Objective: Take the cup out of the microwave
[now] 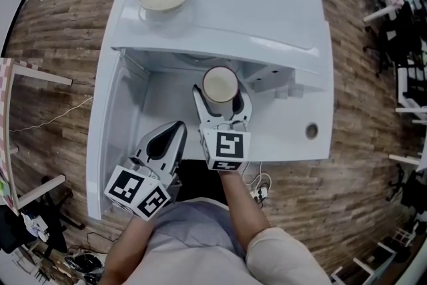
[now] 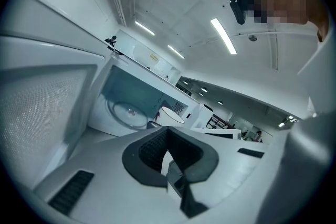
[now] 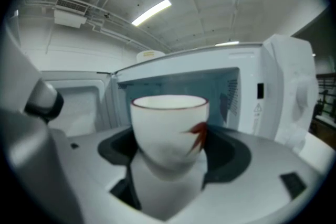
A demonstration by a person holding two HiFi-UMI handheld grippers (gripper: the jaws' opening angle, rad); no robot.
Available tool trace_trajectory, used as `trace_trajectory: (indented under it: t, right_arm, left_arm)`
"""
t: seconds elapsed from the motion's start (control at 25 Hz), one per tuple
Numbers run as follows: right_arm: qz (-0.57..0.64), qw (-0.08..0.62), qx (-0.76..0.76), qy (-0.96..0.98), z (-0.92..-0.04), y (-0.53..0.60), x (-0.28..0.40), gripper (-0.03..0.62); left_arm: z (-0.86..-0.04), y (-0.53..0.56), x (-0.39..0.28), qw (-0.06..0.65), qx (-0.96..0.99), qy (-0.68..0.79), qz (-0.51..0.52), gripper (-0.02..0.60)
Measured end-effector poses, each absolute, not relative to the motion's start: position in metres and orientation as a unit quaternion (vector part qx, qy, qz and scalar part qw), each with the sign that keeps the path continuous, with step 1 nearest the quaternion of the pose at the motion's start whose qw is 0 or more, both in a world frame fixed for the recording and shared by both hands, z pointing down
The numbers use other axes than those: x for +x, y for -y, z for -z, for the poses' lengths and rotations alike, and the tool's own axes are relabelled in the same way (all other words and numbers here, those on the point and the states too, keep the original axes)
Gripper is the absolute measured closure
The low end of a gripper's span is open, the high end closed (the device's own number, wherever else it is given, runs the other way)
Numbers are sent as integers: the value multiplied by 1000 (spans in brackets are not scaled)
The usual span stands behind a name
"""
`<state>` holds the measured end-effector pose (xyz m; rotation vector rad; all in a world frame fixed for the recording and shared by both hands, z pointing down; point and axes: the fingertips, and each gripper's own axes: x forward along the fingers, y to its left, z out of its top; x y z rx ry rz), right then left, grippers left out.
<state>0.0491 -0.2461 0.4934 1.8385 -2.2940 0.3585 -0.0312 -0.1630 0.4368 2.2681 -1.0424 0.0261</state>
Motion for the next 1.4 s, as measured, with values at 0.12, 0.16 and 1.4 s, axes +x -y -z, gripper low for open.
trace_trajectory:
  t: [0.12,0.16,1.4]
  right_arm:
    - [-121,91,615,774,-488,234,50,212]
    - [-121,92,615,774,-486,230,50,212]
    - [-103,77,594,794,-409,155,52,212]
  left_arm:
    - [-433,161,-33,314,862,397,-7,572]
    - [-431,161,-34,313,863,397,-6,572]
    - [-376,148,-30,277,887,368,35,572]
